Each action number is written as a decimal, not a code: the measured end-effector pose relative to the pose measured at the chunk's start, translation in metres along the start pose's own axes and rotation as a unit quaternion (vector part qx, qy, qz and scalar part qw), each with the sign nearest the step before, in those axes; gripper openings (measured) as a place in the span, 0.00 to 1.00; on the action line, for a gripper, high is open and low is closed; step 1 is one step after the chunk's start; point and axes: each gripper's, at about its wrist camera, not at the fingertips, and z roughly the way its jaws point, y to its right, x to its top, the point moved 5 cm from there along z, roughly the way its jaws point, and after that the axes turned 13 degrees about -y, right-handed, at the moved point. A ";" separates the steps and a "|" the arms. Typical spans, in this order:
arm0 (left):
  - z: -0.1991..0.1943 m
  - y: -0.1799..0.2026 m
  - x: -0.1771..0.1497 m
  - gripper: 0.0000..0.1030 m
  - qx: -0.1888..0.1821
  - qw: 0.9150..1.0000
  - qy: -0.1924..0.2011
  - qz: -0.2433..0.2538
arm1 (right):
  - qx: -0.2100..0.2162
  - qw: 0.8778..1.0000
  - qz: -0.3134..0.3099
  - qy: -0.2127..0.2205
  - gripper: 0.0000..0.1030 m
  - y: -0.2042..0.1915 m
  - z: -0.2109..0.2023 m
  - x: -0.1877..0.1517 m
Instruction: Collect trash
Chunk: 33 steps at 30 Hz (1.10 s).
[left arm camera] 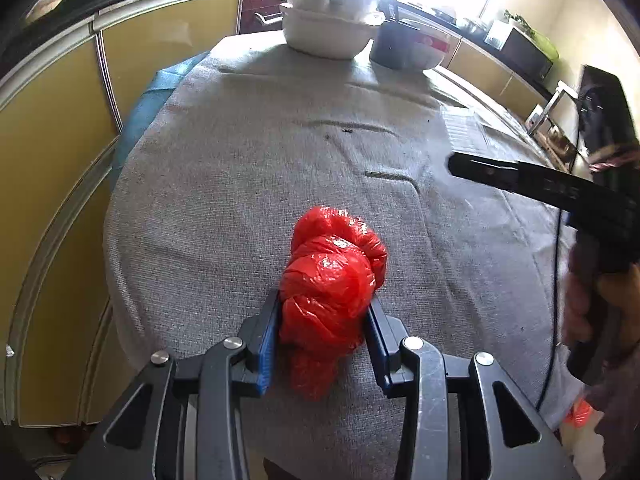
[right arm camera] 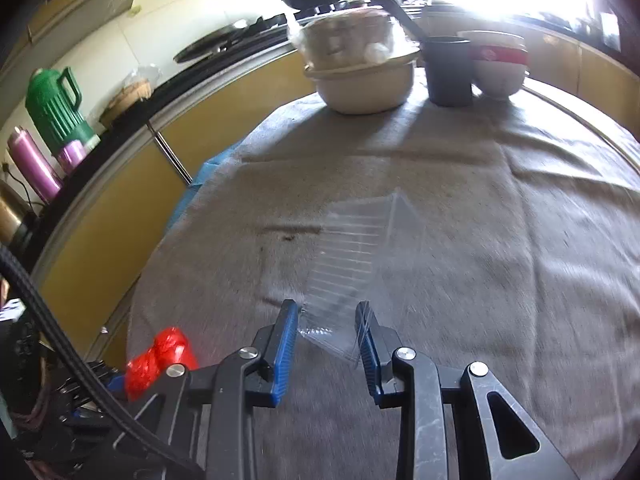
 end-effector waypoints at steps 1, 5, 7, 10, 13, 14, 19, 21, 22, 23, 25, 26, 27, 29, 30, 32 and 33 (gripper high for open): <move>0.000 0.000 -0.001 0.40 0.000 1.000 0.001 -0.001 | 0.002 1.000 0.005 0.002 0.32 0.003 -0.004 -0.004; -0.001 0.001 -0.003 0.39 0.001 1.000 0.003 -0.002 | 0.021 0.999 0.029 0.013 0.32 0.013 -0.023 -0.021; -0.001 0.000 -0.004 0.39 -0.004 1.000 0.003 -0.005 | 0.025 0.999 0.038 0.013 0.32 0.017 -0.031 -0.031; -0.001 0.000 -0.004 0.39 -0.004 1.000 0.002 -0.004 | 0.027 0.998 0.055 0.009 0.32 0.026 -0.043 -0.052; -0.002 -0.001 -0.005 0.39 -0.013 1.000 0.002 -0.003 | 0.008 0.998 0.054 0.003 0.33 0.033 -0.054 -0.074; -0.002 -0.001 -0.005 0.40 -0.015 1.000 0.002 -0.004 | 0.008 0.999 0.053 0.003 0.34 0.034 -0.057 -0.079; -0.009 -0.005 -0.002 0.49 -0.030 0.999 0.010 -0.017 | 0.050 0.995 0.082 0.018 0.75 0.035 -0.066 -0.077; -0.012 -0.004 0.000 0.54 -0.027 0.999 0.016 -0.016 | 0.061 0.993 0.088 0.039 0.74 0.030 -0.069 -0.068; -0.013 -0.004 0.001 0.54 -0.027 0.999 0.019 -0.014 | 0.059 0.993 0.090 0.043 0.74 0.028 -0.069 -0.063; -0.015 -0.003 0.003 0.54 -0.028 0.999 0.022 -0.012 | 0.056 0.993 0.089 0.044 0.74 0.026 -0.067 -0.059; -0.017 -0.002 0.006 0.57 -0.027 0.999 0.027 -0.008 | 0.041 0.994 0.088 0.045 0.74 0.024 -0.062 -0.050; -0.018 -0.002 0.008 0.63 -0.026 0.999 0.028 -0.007 | 0.033 0.994 0.094 0.048 0.74 0.025 -0.058 -0.044; -0.017 -0.002 0.009 0.65 -0.026 0.999 0.028 -0.004 | 0.033 0.993 0.100 0.047 0.74 0.026 -0.054 -0.041; -0.012 -0.002 0.012 0.65 -0.021 1.000 0.023 0.001 | 0.048 0.990 0.126 0.036 0.74 0.032 -0.043 -0.034; -0.008 -0.002 0.013 0.65 -0.017 1.000 0.020 -0.001 | 0.047 0.989 0.139 0.033 0.74 0.033 -0.039 -0.032; -0.003 -0.003 0.014 0.65 -0.014 1.000 0.022 -0.003 | 0.040 0.987 0.151 0.037 0.75 0.032 -0.034 -0.028; -0.001 -0.003 0.014 0.64 -0.011 1.000 0.023 -0.004 | 0.031 0.987 0.150 0.039 0.74 0.031 -0.032 -0.026</move>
